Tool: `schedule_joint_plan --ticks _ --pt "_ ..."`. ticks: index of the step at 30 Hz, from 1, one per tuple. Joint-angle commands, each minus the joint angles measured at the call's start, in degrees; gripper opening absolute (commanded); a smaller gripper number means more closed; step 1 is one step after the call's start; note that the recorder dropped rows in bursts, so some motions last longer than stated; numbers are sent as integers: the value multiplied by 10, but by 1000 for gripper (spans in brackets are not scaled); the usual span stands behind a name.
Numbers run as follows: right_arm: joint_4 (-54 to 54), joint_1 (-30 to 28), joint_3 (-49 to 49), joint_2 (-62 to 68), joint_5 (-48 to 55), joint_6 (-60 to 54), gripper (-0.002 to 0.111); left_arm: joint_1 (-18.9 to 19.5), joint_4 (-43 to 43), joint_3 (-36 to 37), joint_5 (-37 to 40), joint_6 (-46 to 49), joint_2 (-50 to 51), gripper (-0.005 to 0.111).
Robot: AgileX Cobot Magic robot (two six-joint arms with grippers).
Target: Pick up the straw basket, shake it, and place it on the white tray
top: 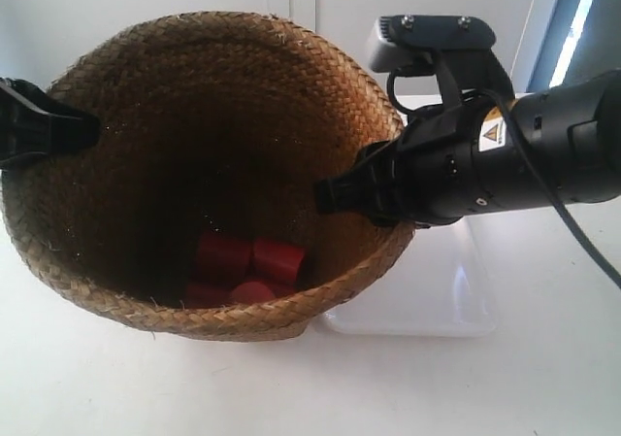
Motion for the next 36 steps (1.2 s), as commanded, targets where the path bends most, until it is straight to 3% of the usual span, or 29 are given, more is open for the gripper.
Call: schedule_joint_plan --ticks 1,18,25,28,30,36 --pt "-10 0 18 0 10 -4 0 2 3 -5 -7 11 -6 0" --pt "-7 0 9 -6 1 6 0 2 24 -5 -15 13 -6 0" --pt "-10 0 -171 -123 90 -33 0 2 41 -177 33 15 -75 0" --pt "-23 1 -70 -88 22 -31 0 2 49 -106 62 33 -44 0" --pt "-20 0 -46 -40 62 2 0 5 48 -52 69 -20 -10 0" --pt "-18 9 -72 -57 35 -13 0 4 24 -48 10 7 -47 0"
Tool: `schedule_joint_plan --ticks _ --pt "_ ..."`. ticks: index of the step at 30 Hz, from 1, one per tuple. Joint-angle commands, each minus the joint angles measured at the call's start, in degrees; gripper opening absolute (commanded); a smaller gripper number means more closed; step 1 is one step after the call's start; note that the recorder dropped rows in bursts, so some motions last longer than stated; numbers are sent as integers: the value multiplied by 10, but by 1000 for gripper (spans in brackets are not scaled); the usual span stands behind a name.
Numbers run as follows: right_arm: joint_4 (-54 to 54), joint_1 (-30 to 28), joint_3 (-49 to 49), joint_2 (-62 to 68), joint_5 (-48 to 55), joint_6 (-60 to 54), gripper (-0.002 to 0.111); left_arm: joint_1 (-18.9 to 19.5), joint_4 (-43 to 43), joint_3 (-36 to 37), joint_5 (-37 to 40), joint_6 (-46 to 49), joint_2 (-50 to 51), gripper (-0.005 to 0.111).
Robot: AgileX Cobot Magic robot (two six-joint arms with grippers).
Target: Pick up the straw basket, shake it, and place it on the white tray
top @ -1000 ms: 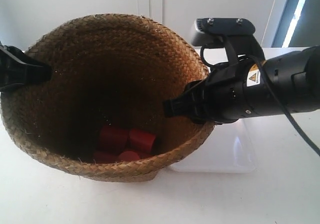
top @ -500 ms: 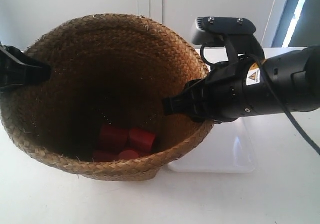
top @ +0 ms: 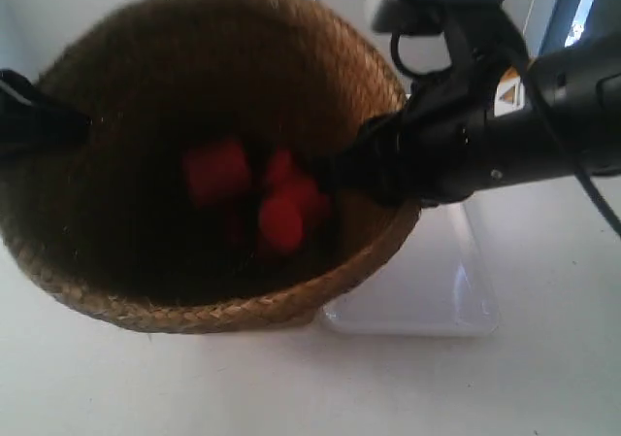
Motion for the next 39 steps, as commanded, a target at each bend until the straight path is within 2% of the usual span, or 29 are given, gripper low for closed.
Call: schedule_joint_plan --ticks 1,11,17,22,31,35,39 --pt "-13 4 -27 -34 -29 -12 0 5 1 -19 -55 21 -43 0" --pt "-17 4 -30 -6 -12 -3 0 5 2 -22 -51 17 -46 0" --pt "-19 4 -30 -4 6 -3 0 5 35 -22 -24 17 -42 0" --pt "-19 4 -30 -4 28 -3 0 5 32 -22 -28 -15 -20 0" --pt "-33 4 -30 -3 36 -3 0 5 29 -22 -16 -14 -6 0" --pt "-107 -17 -38 7 33 56 0 5 4 -22 -58 -15 9 0" --pt "-127 -60 -79 30 85 67 0 -18 -41 -38 -103 -14 45 0"
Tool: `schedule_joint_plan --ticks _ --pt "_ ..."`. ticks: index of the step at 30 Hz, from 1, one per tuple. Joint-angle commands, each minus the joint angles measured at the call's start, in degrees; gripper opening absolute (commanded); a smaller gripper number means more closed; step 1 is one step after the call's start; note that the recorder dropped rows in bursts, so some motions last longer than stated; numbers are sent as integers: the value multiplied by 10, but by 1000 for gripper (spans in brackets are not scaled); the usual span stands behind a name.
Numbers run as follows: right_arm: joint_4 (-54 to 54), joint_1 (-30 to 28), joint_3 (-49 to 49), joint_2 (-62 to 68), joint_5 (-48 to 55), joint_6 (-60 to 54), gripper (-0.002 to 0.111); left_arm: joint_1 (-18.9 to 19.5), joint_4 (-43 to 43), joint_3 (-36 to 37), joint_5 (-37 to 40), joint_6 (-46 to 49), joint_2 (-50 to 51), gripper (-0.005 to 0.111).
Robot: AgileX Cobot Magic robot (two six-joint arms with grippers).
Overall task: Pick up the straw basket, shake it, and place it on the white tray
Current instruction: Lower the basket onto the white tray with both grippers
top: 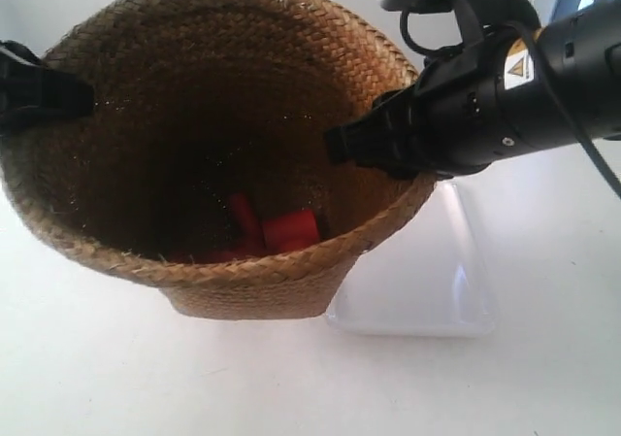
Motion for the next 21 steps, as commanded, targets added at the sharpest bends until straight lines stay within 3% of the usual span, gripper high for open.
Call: schedule_joint_plan --ticks 1,5,11,21 --pt "-52 -53 -53 23 57 3 0 -28 -28 -32 -60 13 39 0" --pt "-53 -96 -119 58 105 -26 0 -50 -35 -79 -65 -11 100 0" --pt "-60 -136 -196 100 155 -55 0 -50 -89 -138 -63 -26 188 0" --pt "-126 -198 -257 162 179 -69 0 -80 -105 -224 -64 5 292 0"
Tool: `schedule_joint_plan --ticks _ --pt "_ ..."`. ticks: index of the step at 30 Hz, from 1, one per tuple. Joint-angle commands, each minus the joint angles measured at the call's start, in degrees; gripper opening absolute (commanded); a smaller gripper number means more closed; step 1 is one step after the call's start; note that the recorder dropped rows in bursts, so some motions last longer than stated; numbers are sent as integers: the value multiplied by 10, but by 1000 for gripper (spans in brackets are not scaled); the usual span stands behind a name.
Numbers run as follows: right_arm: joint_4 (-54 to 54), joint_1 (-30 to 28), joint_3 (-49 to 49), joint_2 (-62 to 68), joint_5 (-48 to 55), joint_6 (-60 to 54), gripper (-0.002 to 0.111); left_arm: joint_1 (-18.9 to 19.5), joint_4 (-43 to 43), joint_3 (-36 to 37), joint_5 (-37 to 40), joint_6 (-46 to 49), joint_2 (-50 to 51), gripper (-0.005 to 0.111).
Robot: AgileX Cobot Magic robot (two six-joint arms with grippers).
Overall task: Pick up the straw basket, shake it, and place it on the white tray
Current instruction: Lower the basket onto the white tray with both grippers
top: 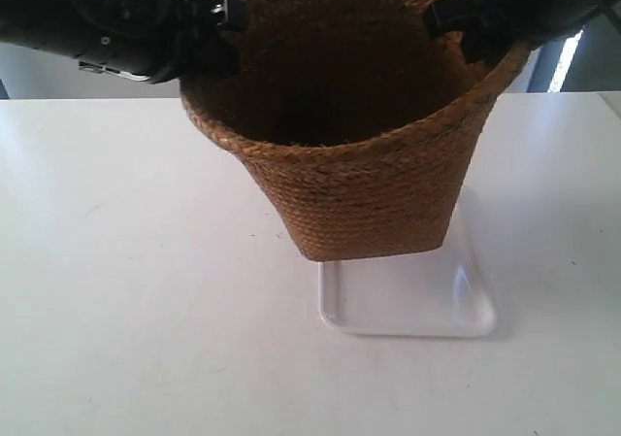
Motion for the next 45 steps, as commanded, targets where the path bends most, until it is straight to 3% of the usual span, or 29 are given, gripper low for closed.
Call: schedule_joint_plan --ticks 1,12,20,45 --pt "-38 -33 -14 20 9 -7 0 -20 1 -45 -18 32 40 0" --pt "-41 -75 6 48 10 -7 0 -20 3 -114 -5 43 136 0" --pt "-49 -75 73 51 -41 16 0 -20 3 -119 11 51 163 0" --pt "-106 -75 73 51 -33 32 4 -21 -16 -119 7 105 176 0"
